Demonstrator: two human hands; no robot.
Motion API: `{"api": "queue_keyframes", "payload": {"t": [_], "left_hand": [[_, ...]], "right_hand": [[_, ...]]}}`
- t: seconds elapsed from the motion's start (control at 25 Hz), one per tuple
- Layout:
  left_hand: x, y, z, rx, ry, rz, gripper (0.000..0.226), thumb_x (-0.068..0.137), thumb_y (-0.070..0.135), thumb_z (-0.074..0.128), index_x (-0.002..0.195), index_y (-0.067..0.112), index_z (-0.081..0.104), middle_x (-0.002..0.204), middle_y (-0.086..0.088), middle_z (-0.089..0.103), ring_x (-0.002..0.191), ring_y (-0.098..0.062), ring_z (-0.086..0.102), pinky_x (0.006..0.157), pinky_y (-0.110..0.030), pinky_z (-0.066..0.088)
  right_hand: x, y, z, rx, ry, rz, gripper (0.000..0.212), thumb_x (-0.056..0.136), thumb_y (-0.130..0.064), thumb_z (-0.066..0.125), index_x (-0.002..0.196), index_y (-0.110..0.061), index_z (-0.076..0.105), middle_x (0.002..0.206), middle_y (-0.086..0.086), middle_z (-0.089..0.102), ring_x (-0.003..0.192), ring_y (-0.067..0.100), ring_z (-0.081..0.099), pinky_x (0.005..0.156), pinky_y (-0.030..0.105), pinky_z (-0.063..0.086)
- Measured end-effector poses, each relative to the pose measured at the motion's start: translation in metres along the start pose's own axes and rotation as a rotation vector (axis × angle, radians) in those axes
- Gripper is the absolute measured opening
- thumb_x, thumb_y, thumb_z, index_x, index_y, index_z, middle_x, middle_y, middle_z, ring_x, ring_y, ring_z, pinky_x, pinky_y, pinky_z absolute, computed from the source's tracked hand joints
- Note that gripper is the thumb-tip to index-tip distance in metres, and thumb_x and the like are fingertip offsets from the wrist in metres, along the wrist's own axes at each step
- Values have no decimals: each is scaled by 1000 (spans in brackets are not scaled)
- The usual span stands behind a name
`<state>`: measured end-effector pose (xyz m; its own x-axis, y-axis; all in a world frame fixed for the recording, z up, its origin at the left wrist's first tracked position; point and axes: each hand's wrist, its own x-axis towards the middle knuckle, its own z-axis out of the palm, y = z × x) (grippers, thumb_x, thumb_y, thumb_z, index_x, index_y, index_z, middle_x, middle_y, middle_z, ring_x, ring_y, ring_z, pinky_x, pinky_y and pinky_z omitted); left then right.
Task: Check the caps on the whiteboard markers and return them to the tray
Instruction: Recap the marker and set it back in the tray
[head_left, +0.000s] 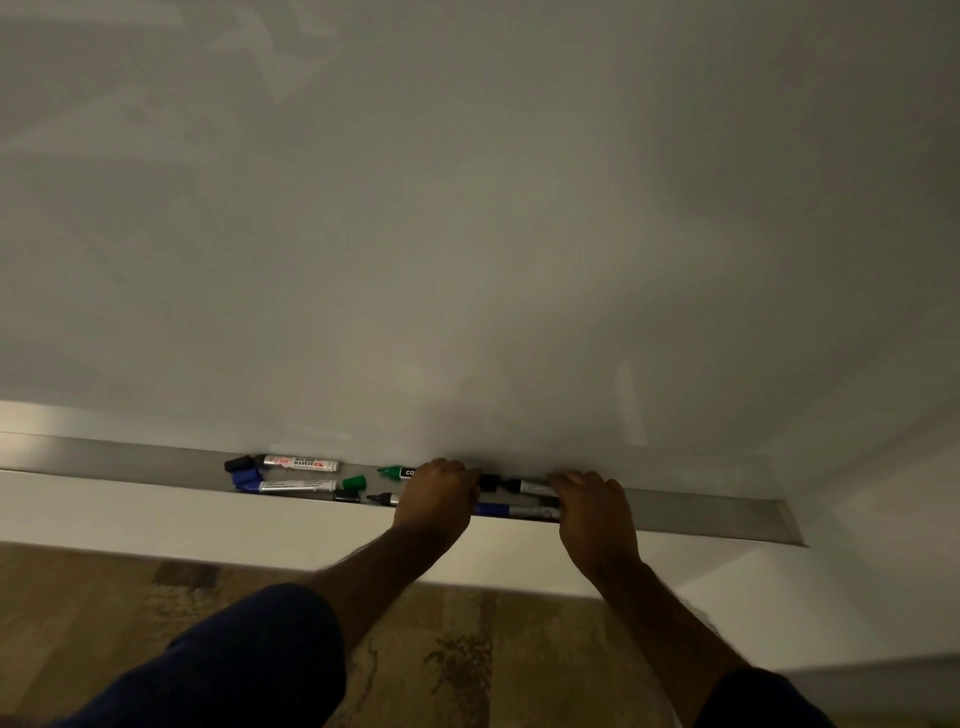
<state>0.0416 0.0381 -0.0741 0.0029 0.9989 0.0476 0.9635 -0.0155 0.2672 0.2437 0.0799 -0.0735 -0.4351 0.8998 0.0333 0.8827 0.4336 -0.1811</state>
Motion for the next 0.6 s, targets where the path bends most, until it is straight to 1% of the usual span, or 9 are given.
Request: {"api": "queue_keyframes", "payload": {"t": [0.12, 0.24, 0.36, 0.48, 0.6], "left_hand": [[3, 4, 2, 39, -46, 2, 13, 90, 19, 52, 94, 18, 64, 91, -6, 67, 85, -22, 59, 75, -31, 43], [8, 7, 2, 94, -75, 9, 16, 90, 18, 50, 95, 17, 65, 93, -7, 66, 87, -24, 59, 76, -33, 43], [15, 11, -2, 148, -113, -14, 19, 89, 18, 50, 94, 16, 68, 94, -8, 68, 87, -28, 62, 78, -37, 46], [20, 13, -4, 166, -148, -45, 18, 89, 20, 52, 91, 17, 69, 92, -7, 70, 83, -26, 64, 78, -37, 48], [21, 12, -5, 190, -152, -29, 15, 88, 20, 53, 87, 16, 68, 89, -7, 71, 79, -25, 64, 75, -35, 47]], "right_hand": [[1, -2, 2, -35, -37, 21, 33, 83, -3, 48, 108, -19, 62, 107, 3, 66, 100, 27, 57, 83, 36, 40], [4, -3, 2, -53, -77, 22, 25, 86, -5, 46, 101, -16, 63, 104, 6, 65, 97, 28, 59, 80, 36, 40], [10, -4, -1, -103, -117, 9, 20, 90, -10, 46, 98, -16, 63, 104, 5, 65, 97, 27, 59, 82, 34, 40], [13, -1, -3, -112, -115, -21, 20, 89, -8, 45, 96, -14, 63, 103, 8, 64, 99, 30, 57, 82, 36, 40], [9, 2, -7, -92, -71, -31, 17, 86, -4, 50, 91, -12, 64, 97, 9, 65, 94, 32, 58, 80, 38, 41]]}}
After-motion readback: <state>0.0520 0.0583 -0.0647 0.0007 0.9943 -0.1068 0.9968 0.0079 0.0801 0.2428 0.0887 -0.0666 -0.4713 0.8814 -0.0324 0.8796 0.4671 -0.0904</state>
